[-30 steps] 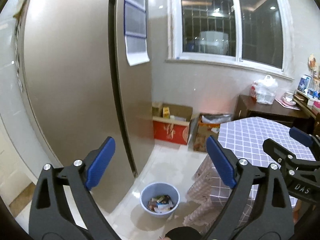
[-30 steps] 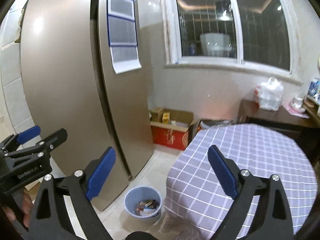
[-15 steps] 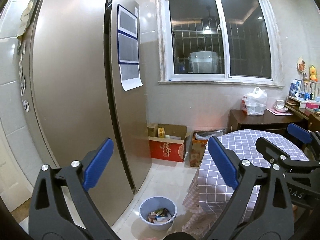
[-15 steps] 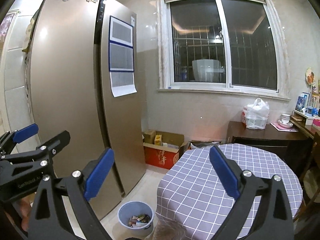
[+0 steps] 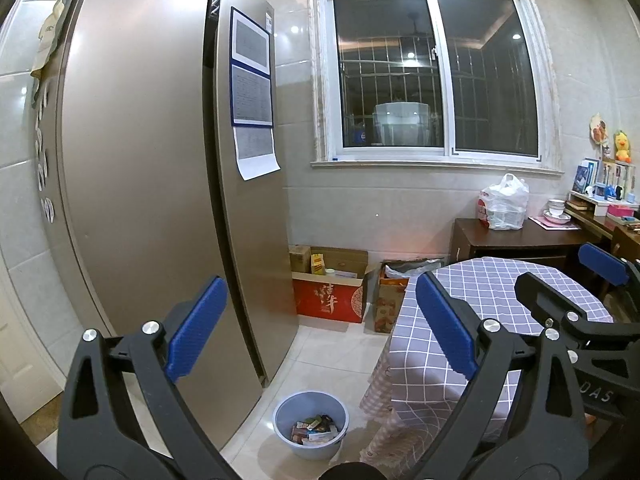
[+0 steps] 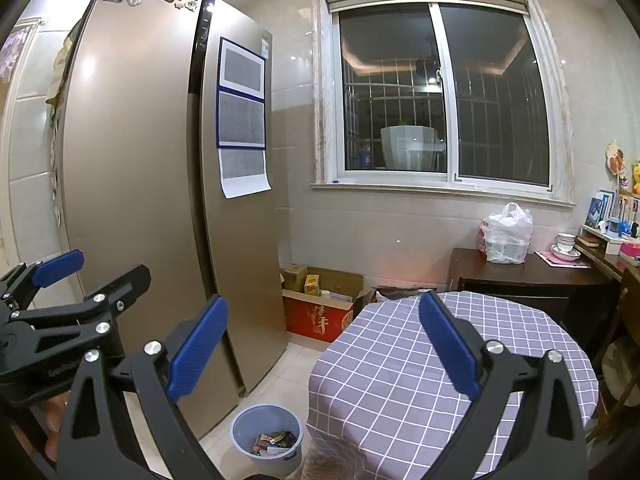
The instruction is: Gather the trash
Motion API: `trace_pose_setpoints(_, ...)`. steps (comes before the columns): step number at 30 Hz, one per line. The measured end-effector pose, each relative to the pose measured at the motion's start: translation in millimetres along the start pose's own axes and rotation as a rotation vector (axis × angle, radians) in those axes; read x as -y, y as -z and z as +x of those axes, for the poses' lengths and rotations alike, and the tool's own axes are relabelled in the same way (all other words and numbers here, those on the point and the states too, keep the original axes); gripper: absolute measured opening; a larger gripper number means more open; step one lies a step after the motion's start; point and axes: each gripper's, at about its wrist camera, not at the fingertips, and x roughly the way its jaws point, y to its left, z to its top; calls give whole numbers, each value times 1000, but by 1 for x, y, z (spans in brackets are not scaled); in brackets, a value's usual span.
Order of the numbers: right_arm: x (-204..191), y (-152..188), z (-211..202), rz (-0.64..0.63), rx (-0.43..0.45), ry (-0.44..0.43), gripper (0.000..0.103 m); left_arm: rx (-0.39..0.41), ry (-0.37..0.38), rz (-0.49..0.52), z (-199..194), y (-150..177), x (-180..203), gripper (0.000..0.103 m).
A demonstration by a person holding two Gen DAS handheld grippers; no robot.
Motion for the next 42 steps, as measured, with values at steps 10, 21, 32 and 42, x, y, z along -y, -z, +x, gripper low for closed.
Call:
trace_pose_setpoints(10,0,-1,3,-3,-13,2,95,-5,4,1,4,1,2,94)
trace_pose_setpoints(21,2,-2,5,-1,-17,1,95,-5,6,3,3,2,7,94)
trace_pose_setpoints(32,3,0,6,1,-20,4,95,-3,13,5,4,5,10,94)
trace_pose_setpoints(42,6,3,6,3,-25,6,95,-6,15,5,5,7,10,94)
